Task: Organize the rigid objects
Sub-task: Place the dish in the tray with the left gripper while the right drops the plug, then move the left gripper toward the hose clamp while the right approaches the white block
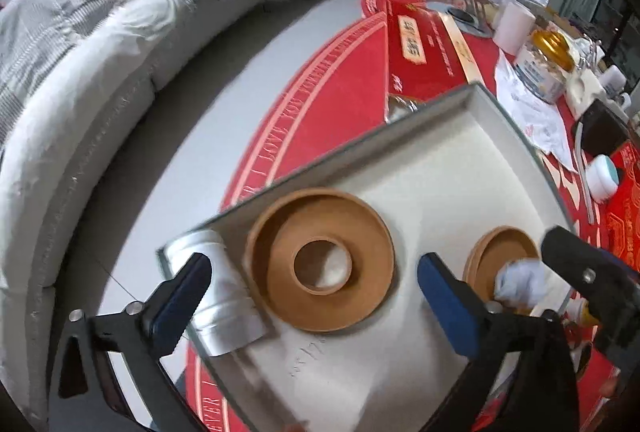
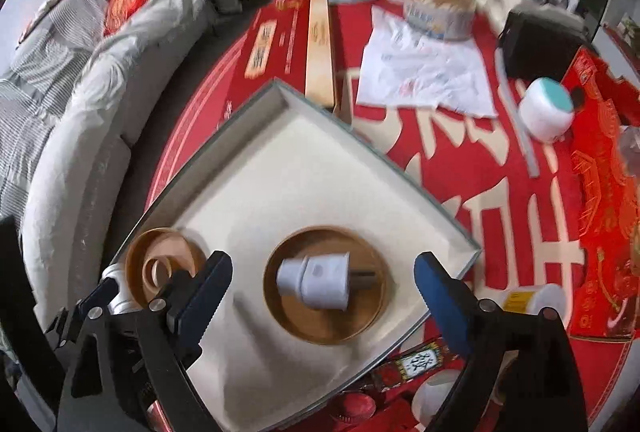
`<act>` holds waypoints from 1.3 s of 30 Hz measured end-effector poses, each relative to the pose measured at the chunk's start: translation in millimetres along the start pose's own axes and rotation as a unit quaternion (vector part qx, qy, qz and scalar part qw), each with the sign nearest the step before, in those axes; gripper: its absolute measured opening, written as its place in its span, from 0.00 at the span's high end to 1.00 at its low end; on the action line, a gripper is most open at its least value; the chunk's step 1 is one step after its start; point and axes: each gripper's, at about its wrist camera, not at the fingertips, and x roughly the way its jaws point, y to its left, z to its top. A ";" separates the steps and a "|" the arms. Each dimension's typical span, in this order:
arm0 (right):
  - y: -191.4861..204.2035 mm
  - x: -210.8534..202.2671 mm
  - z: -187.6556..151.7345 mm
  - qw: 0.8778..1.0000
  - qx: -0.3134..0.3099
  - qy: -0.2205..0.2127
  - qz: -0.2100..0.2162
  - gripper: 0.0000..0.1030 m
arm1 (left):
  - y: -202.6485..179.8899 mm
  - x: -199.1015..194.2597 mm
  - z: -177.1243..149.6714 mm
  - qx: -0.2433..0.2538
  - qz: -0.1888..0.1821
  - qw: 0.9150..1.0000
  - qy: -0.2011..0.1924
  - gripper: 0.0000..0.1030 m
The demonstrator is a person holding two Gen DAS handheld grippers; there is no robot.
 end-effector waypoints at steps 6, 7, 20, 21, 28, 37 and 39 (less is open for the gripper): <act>-4.1 -28.9 -21.9 0.998 -0.039 -0.026 -0.033 0.09 | 8.1 -12.3 -3.6 -0.001 -0.012 1.000 0.002 0.00; -5.9 -32.5 -28.9 0.998 -0.043 -0.029 -0.040 0.09 | 8.9 -16.1 -7.2 0.000 -0.008 1.000 -0.004 0.00; 17.5 -8.4 -135.3 0.968 -0.246 -0.005 -0.042 0.09 | 42.2 -43.8 -56.9 -0.030 -0.050 0.998 0.010 0.00; 20.9 -3.9 -136.5 0.966 -0.254 -0.004 -0.038 0.09 | 44.4 -44.3 -59.2 -0.032 -0.051 0.998 0.011 0.00; 42.8 27.8 -138.8 0.948 -0.317 -0.006 -0.038 0.34 | 57.5 -51.3 -74.8 -0.043 -0.054 0.997 0.014 0.00; 30.5 0.8 -172.1 0.957 -0.289 0.021 0.000 0.50 | 56.2 -55.5 -103.8 -0.013 -0.051 0.998 0.026 0.00; 19.2 -17.8 -185.1 0.963 -0.269 0.016 0.005 0.50 | 54.4 -57.6 -112.9 -0.004 -0.052 0.998 0.027 0.00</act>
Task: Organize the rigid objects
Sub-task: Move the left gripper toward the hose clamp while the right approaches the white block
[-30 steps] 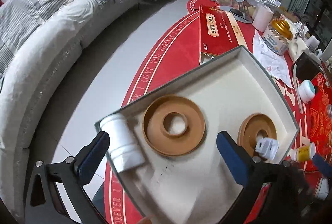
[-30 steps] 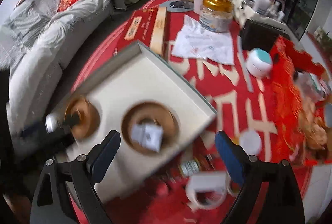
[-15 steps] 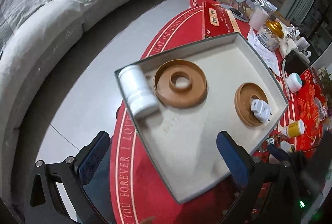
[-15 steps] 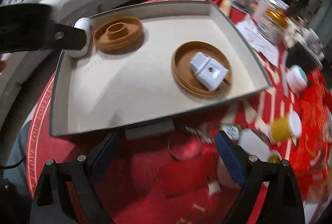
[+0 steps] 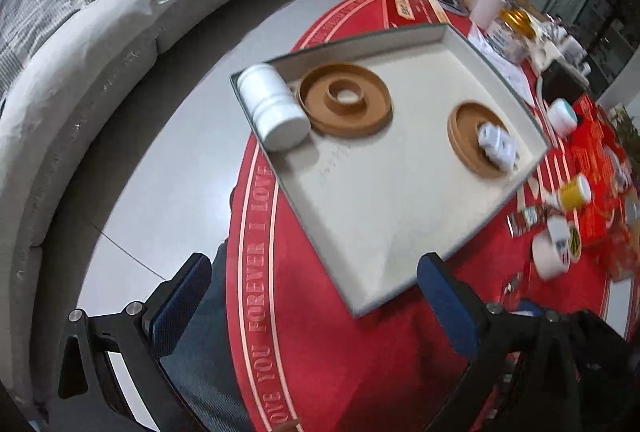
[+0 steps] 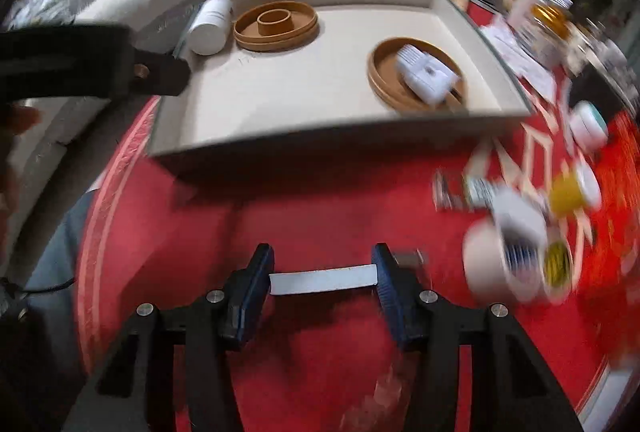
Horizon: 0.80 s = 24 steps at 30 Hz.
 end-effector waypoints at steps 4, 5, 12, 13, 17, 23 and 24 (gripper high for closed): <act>-28.9 -28.9 -28.0 0.995 0.095 -0.004 -0.009 0.50 | -13.7 -3.7 -18.3 0.027 -0.013 1.000 0.008 0.00; -40.5 -30.2 -34.9 0.992 0.124 0.007 -0.012 0.50 | -21.0 -5.4 -23.5 0.041 -0.018 0.999 0.010 0.00; -106.4 -34.1 -99.5 0.956 0.273 0.083 -0.071 0.50 | -108.9 -8.0 -57.3 0.168 -0.043 0.985 0.010 0.00; -111.2 -35.6 -105.7 0.953 0.281 0.085 -0.077 0.50 | -120.9 -5.7 -58.9 0.179 -0.041 0.983 0.008 0.00; -123.3 -35.5 -120.4 0.944 0.309 0.086 -0.080 0.50 | -162.2 11.5 -55.9 0.215 -0.020 0.976 -0.005 0.00; -132.9 -37.4 -123.6 0.941 0.321 0.077 -0.072 0.49 | -160.9 43.0 -39.5 0.192 -0.016 0.981 0.029 0.00; -134.5 -37.7 -123.4 0.941 0.321 0.076 -0.072 0.49 | -161.2 47.5 -38.7 0.191 -0.012 0.981 0.036 0.00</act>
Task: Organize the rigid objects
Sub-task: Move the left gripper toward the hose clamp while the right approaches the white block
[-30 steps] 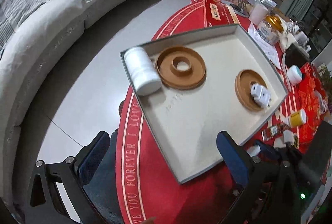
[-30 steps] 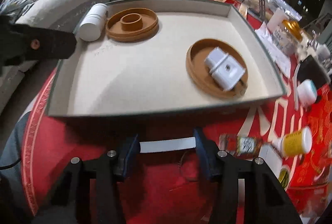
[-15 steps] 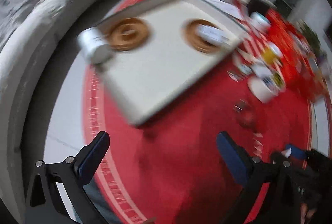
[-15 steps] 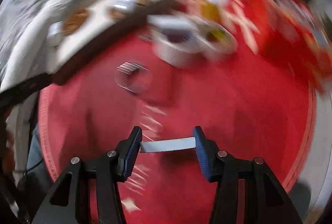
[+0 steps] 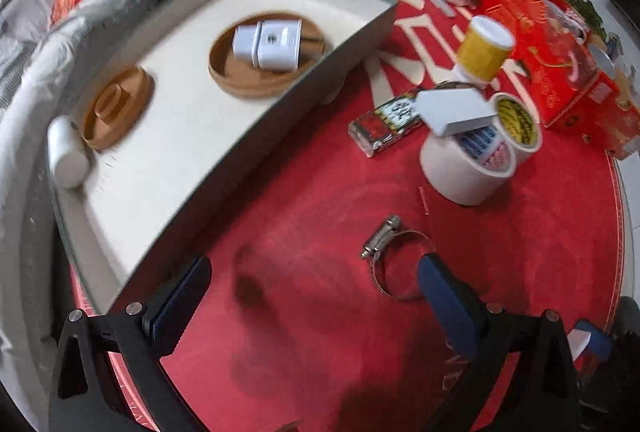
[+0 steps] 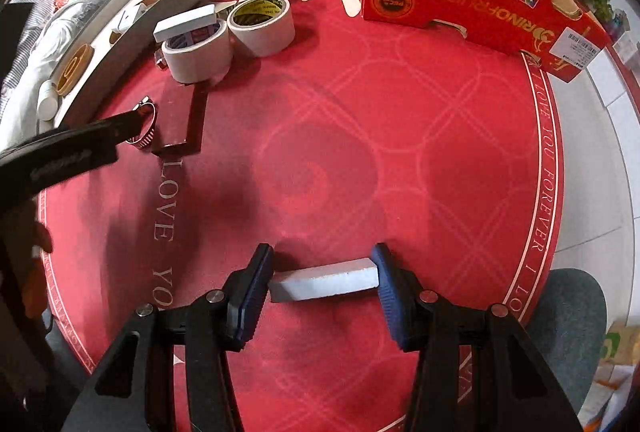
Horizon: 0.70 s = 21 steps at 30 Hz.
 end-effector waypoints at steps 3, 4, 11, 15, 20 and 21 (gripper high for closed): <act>-4.9 -2.4 -0.3 1.000 -0.001 -0.001 0.001 0.49 | 5.8 7.5 -0.6 -0.008 0.016 1.000 0.013 0.00; -5.5 -4.4 -2.8 1.000 -0.002 -0.001 0.001 0.49 | 8.9 7.2 -1.6 -0.010 0.025 0.999 0.019 0.00; -3.5 -3.2 -25.5 1.000 -0.004 0.001 0.021 0.18 | 38.0 -9.8 -41.0 -0.018 0.041 0.999 0.025 0.00; 8.2 2.3 -31.9 1.000 -0.011 0.002 0.017 0.17 | 37.1 -29.6 -44.2 -0.017 0.032 0.999 -0.017 0.00; -3.8 -3.9 -38.7 1.000 0.014 0.000 0.023 0.17 | 20.4 -39.9 -38.2 0.014 0.010 0.999 -0.037 0.00; -6.6 -5.1 -40.2 1.000 0.019 -0.001 0.023 0.17 | 10.3 -38.3 -40.5 0.023 0.010 0.999 -0.036 0.00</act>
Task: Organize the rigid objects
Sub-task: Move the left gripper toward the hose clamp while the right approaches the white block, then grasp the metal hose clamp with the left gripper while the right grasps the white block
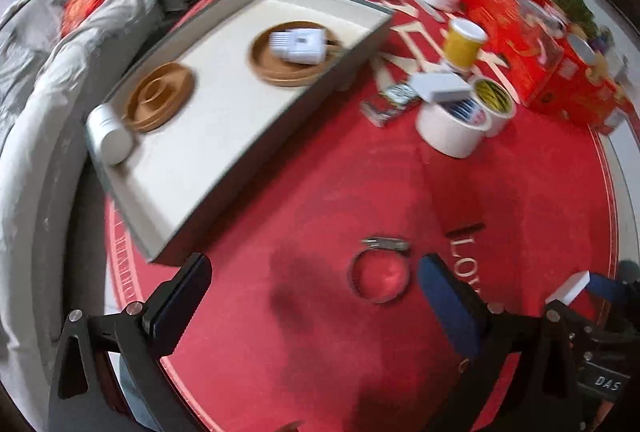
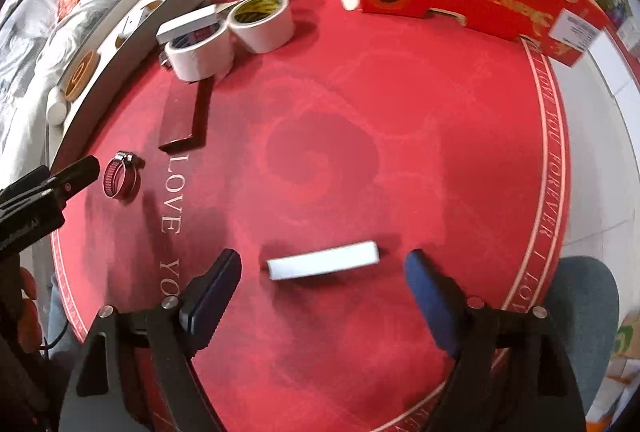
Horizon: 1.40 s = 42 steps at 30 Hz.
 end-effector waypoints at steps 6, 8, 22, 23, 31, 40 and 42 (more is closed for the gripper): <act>-1.4 -3.7 -3.9 1.000 -0.003 0.002 -0.009 0.17 | -21.0 27.2 -6.7 0.018 0.009 0.999 0.034 0.00; 6.7 1.1 -1.9 1.000 -0.018 0.010 -0.020 0.17 | -19.3 28.7 -7.1 0.006 0.002 1.000 0.030 0.00; 33.2 22.7 0.2 0.997 -0.044 0.035 -0.056 0.01 | -6.6 35.5 -15.9 -0.038 -0.031 0.999 0.018 0.00; 33.3 22.5 0.2 0.997 -0.043 0.035 -0.055 0.02 | -5.9 35.3 -15.4 -0.039 -0.030 0.999 0.022 0.00; 38.5 5.7 -3.9 0.997 -0.047 0.014 -0.053 0.50 | -25.5 24.1 -6.9 0.013 -0.052 0.998 0.025 0.58; 20.3 -15.3 -12.8 0.999 -0.026 0.007 -0.036 0.50 | -19.4 12.1 -21.1 0.003 -0.054 0.998 0.042 0.63; 19.8 -20.6 -14.7 0.999 -0.025 0.003 -0.036 0.50 | -11.6 9.3 -27.0 -0.003 -0.052 0.998 0.037 0.63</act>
